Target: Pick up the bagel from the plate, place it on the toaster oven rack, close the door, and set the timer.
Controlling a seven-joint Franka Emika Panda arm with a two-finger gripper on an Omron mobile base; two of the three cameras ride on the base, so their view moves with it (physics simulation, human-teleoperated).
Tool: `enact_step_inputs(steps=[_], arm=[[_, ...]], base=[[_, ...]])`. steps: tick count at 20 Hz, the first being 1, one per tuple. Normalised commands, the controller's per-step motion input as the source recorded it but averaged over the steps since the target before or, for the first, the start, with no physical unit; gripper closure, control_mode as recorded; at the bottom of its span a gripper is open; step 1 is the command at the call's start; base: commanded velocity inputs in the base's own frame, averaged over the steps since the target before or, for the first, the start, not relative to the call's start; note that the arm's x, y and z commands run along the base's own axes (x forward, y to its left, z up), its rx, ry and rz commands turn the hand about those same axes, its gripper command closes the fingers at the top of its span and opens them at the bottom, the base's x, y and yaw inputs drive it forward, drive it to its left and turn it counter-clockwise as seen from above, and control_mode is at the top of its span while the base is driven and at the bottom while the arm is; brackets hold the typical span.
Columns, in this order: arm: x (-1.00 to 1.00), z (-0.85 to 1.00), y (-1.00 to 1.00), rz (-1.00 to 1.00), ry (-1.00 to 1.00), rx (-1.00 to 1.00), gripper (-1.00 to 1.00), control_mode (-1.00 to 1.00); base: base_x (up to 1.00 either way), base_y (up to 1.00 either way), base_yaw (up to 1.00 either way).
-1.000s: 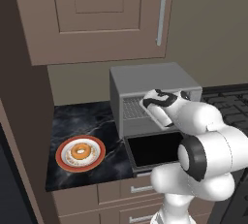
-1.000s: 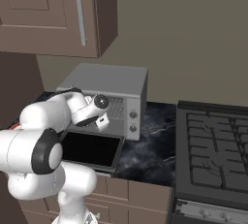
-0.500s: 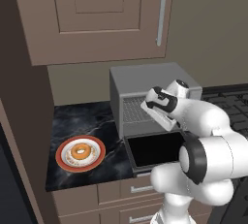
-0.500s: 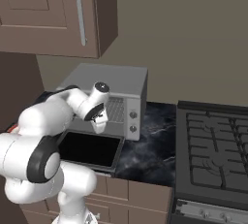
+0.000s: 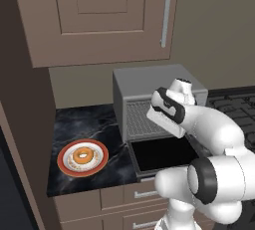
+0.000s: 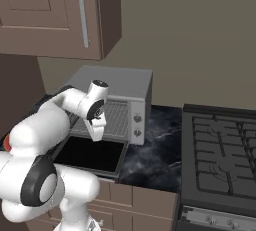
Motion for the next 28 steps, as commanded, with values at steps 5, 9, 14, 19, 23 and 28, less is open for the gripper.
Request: enact_step_inputs(steps=[5,9,14,19,23,28], arm=[[-1.00,-0.79,0.00,0.00,0.24,-0.09,1.00,-1.00],[-0.79,-0.50,0.06,0.00,0.14,-0.05,-1.00,-1.00],[-0.44,0.52,0.15,0.01,-0.12,0.00,-1.00,-1.00],[-0.47,1.00,0.36,0.06,-0.14,0.00,-1.00,-1.00],[-0.35,0.72,0.75,0.07,-0.01,0.00,-1.00,-1.00],[-0.23,0.27,0.96,0.07,0.00,0.00,-1.00,-1.00]], base=[[0.00,0.00,0.00],[0.00,0.00,0.00],[0.00,0.00,0.00],[0.00,0.00,0.00],[0.00,0.00,0.00],[0.00,0.00,0.00]])
